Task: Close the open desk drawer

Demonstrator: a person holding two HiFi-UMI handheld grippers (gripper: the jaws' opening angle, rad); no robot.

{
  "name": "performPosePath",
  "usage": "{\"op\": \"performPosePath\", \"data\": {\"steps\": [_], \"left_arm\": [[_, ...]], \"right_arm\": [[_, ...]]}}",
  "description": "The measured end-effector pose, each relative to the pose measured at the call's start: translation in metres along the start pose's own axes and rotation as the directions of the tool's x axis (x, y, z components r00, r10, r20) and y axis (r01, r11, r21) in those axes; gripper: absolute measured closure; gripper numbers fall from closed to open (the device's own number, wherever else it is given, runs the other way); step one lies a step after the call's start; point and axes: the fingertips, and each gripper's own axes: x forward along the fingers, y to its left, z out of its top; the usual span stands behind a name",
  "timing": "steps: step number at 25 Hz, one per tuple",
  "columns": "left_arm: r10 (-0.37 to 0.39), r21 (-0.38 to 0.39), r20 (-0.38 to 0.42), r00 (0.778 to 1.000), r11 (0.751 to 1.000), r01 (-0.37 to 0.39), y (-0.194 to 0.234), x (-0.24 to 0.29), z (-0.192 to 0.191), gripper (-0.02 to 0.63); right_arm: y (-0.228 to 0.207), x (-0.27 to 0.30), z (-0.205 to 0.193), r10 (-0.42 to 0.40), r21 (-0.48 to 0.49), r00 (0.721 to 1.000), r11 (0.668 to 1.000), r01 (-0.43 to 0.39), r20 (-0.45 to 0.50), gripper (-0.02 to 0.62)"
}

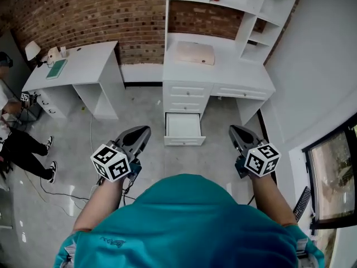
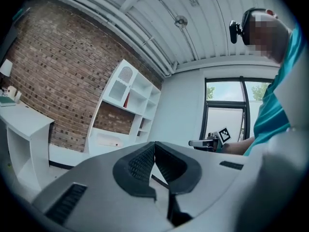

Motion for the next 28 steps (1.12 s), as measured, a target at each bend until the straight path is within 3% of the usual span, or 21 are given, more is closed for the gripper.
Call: {"op": "performPosePath", "data": {"steps": [9, 17, 22, 28], "left_arm": [[-0.064, -0.035, -0.036, 0.997, 0.997, 0.063, 0.08, 0.021, 0.016, 0.591], [-0.044, -0.048, -0.071, 0.997, 0.998, 0.04, 0.114, 0.054, 0.011, 0.589], [0.022, -0.042, -0.066, 0.998, 0.999, -0.024, 0.118, 0.09, 0.004, 0.589], [0.161, -0.016, -0.026, 0.987, 0.987, -0.161, 0.098, 0.162, -0.014, 0.591]], "right_arm": [[-0.008, 0.063, 0.013, -0.075, 0.013, 0.997, 0.997, 0.075, -0.032, 0.575], [-0.051, 0.099, 0.013, -0.079, 0.042, 0.996, 0.996, 0.081, -0.052, 0.575], [-0.1, 0.114, 0.016, -0.027, 0.043, 0.999, 0.999, 0.029, -0.043, 0.575], [-0.187, 0.13, 0.024, 0.125, -0.005, 0.992, 0.992, -0.125, -0.03, 0.575]]}}
